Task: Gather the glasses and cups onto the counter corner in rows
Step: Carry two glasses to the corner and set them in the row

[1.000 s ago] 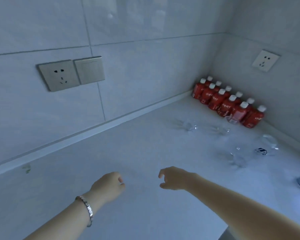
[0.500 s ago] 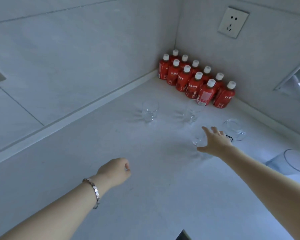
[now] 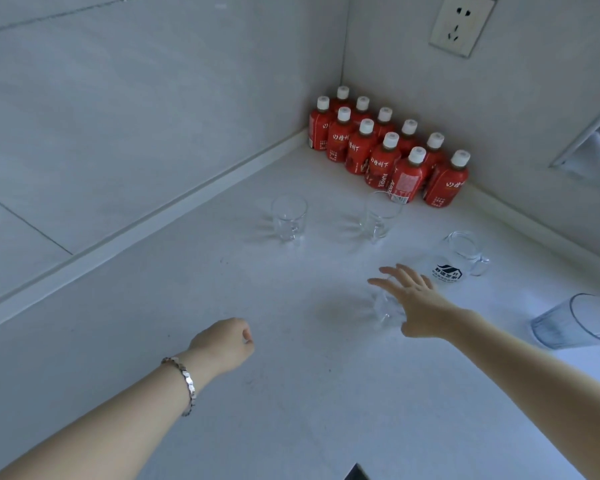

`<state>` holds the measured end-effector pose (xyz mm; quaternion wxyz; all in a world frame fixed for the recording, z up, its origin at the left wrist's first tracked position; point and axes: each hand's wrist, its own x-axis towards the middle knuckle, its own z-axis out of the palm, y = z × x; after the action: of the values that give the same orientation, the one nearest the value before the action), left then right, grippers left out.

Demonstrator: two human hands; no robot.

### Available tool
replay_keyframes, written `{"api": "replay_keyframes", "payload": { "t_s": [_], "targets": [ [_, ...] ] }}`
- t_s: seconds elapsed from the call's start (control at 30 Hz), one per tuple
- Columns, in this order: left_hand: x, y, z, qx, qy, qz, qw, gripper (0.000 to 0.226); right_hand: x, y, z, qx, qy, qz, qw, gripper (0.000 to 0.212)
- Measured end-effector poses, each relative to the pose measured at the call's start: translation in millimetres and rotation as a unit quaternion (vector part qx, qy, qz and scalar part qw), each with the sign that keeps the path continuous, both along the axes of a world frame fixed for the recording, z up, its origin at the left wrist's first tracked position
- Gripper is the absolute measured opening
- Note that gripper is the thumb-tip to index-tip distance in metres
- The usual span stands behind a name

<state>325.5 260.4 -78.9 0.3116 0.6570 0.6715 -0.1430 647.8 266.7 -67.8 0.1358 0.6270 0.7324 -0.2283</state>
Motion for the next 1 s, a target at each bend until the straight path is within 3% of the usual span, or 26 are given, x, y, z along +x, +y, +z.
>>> {"api": "replay_keyframes", "payload": {
  "t_s": [0.2, 0.33, 0.43, 0.53, 0.63, 0.7, 0.77, 1.0],
  "targets": [
    [31, 30, 1, 0.033, 0.005, -0.030, 0.999, 0.030, -10, -1, -5, 0.009, 0.041, -0.208, 0.977, 0.096],
    [65, 79, 13, 0.159, -0.024, -0.005, 0.987, 0.049, -14, 8, -5, 0.042, 0.046, -0.230, 0.971, 0.079],
    [90, 119, 17, 0.233, -0.079, 0.033, 0.969, 0.084, -11, 11, -2, 0.052, 0.068, -0.228, 0.970, 0.079],
    [105, 159, 11, 0.244, -0.076, 0.072, 0.964, 0.105, -7, 14, 4, 0.080, 0.085, -0.227, 0.967, 0.081],
    [109, 181, -2, 0.190, -0.098, 0.122, 0.969, 0.098, -5, 17, 11, 0.106, 0.091, -0.215, 0.967, 0.080],
    [109, 182, -6, 0.207, -0.109, 0.148, 0.961, 0.081, -5, 17, 16, 0.112, 0.089, -0.210, 0.967, 0.080],
    [109, 176, -2, 0.224, -0.093, 0.160, 0.957, 0.079, -8, 17, 19, 0.113, 0.087, -0.205, 0.968, 0.080],
    [66, 96, 28, 0.173, -0.075, 0.051, 0.981, 0.084, -51, 11, 31, 0.080, 0.095, -0.146, 0.981, 0.079]
  ]
}}
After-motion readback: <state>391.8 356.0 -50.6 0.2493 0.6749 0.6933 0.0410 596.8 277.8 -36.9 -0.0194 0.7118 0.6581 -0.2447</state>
